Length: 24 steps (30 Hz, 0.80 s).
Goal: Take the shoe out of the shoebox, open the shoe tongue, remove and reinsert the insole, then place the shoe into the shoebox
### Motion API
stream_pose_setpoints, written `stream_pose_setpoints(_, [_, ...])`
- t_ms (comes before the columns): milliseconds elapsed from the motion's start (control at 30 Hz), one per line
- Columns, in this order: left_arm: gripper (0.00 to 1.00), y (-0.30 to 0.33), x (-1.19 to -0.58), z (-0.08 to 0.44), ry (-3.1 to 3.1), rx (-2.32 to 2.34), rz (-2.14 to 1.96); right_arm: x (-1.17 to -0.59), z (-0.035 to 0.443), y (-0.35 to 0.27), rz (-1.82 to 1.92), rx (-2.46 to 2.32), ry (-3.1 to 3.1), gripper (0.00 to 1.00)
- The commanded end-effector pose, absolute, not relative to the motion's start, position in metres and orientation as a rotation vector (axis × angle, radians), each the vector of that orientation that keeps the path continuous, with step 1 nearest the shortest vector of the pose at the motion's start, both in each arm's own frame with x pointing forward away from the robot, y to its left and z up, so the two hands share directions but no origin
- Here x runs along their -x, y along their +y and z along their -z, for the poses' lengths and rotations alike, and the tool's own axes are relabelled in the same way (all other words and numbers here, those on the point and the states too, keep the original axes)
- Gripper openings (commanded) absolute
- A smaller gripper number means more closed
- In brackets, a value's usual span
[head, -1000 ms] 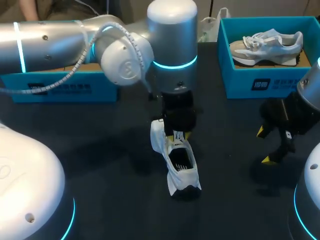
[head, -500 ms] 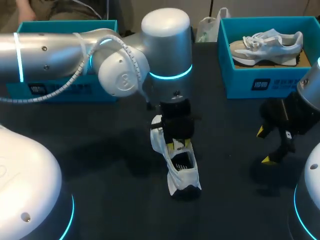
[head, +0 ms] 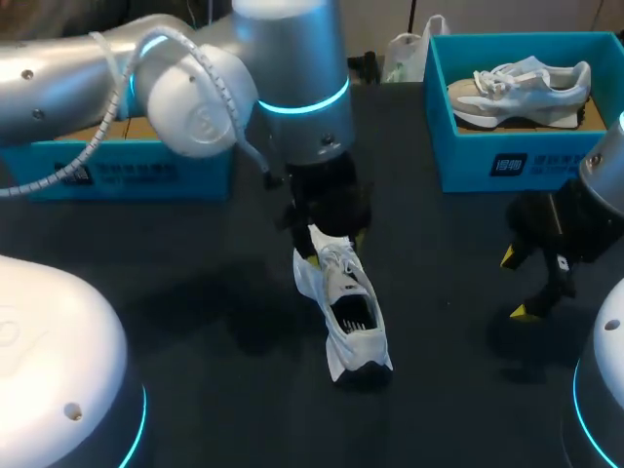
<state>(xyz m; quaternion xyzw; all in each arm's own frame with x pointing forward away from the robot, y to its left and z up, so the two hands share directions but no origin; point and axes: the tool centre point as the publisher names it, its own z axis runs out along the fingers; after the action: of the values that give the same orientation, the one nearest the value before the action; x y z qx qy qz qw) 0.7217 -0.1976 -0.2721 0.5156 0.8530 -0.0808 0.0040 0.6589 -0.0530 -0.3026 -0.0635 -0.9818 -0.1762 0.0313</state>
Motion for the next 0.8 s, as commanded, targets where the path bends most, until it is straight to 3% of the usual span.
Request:
stream_pose_setpoints(33, [1.00,-0.198,-0.716,0.265,2.668,-1.612,0.225,-0.658,0.303,-0.052,0.539,0.198,-3.027,1.00])
stream_pose_setpoints(300, [1.00,-0.198,-0.716,0.265,2.668,-1.612,0.225,-0.658,0.303,-0.052,0.539,0.198,-3.027,1.00])
stream_pose_setpoints(367, [1.00,-0.201,-0.715,0.259,2.863,-1.438,0.282,-0.658,0.303,-0.052,0.539,0.198,-3.027,1.00])
stream_pose_setpoints(467, [1.00,-0.209,-0.714,0.249,3.404,-0.809,0.176,-0.658,0.303,-0.052,0.539,0.198,-3.027,1.00])
stream_pose_setpoints(500, [1.00,-0.204,-0.704,0.243,3.247,-0.648,0.111,-0.658,0.303,-0.052,0.539,0.198,-3.027,1.00])
stream_pose_setpoints(800, [1.00,-0.204,-0.704,0.243,3.247,-0.648,0.111,-0.658,0.303,-0.052,0.539,0.198,-3.027,1.00])
